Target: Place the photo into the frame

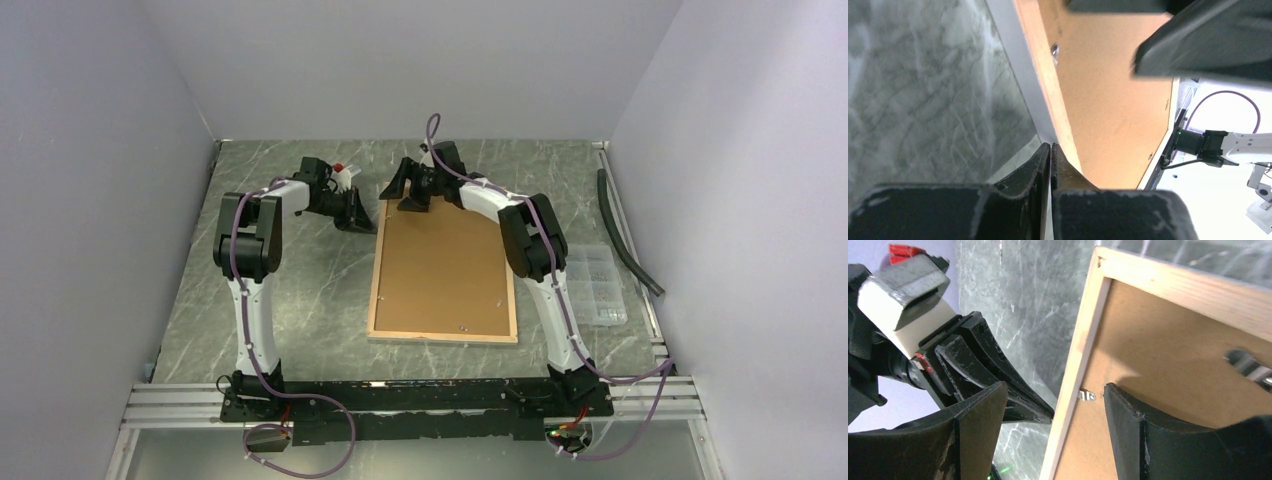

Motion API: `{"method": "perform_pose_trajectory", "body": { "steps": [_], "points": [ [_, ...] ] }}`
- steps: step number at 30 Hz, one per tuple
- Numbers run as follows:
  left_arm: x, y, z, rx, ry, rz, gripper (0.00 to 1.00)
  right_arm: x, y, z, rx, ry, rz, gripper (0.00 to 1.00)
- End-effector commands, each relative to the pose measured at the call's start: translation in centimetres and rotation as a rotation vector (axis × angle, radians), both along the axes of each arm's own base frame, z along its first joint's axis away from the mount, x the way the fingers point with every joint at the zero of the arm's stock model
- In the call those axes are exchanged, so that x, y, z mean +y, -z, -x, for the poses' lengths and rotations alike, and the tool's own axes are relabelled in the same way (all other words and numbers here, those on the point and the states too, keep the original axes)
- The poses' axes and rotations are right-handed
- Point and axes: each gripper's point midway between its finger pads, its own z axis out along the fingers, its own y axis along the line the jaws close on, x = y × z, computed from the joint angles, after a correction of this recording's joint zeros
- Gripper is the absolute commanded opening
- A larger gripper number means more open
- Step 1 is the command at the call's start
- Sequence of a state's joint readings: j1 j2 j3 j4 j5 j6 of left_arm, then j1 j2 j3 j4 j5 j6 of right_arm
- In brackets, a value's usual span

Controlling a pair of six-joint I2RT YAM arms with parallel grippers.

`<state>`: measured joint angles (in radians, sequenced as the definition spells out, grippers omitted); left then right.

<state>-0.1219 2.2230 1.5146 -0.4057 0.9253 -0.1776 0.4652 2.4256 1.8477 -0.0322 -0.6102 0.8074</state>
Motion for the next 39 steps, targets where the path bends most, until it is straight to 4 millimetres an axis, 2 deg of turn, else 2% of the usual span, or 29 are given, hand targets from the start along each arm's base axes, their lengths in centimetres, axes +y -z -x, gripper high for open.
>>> {"method": "perform_pose_trajectory", "body": {
  "steps": [1,3,7,12,28,39],
  "points": [
    [1.6,-1.4,0.8,-0.052,0.004,-0.067,0.10,-2.1,-6.5,-1.0,-0.142,0.056,0.001,0.75],
    [1.7,-1.4,1.0,-0.056,0.004,-0.070,0.10,-2.2,-5.4,0.2,-0.110,0.059,-0.003,0.76],
    [1.1,-1.3,1.4,-0.026,0.000,-0.040,0.11,-1.0,-3.1,2.6,-0.061,0.040,-0.014,0.76],
    [0.2,-1.3,1.8,-0.011,0.004,0.013,0.12,0.2,-1.0,3.9,-0.015,0.023,-0.017,0.75],
    [0.0,-1.1,1.9,-0.015,0.019,0.013,0.12,1.9,0.1,2.0,-0.002,0.026,-0.021,0.72],
    [0.2,-1.1,2.2,-0.020,0.029,0.001,0.12,2.5,-0.2,2.0,0.008,0.010,-0.046,0.71]
  ]
}}
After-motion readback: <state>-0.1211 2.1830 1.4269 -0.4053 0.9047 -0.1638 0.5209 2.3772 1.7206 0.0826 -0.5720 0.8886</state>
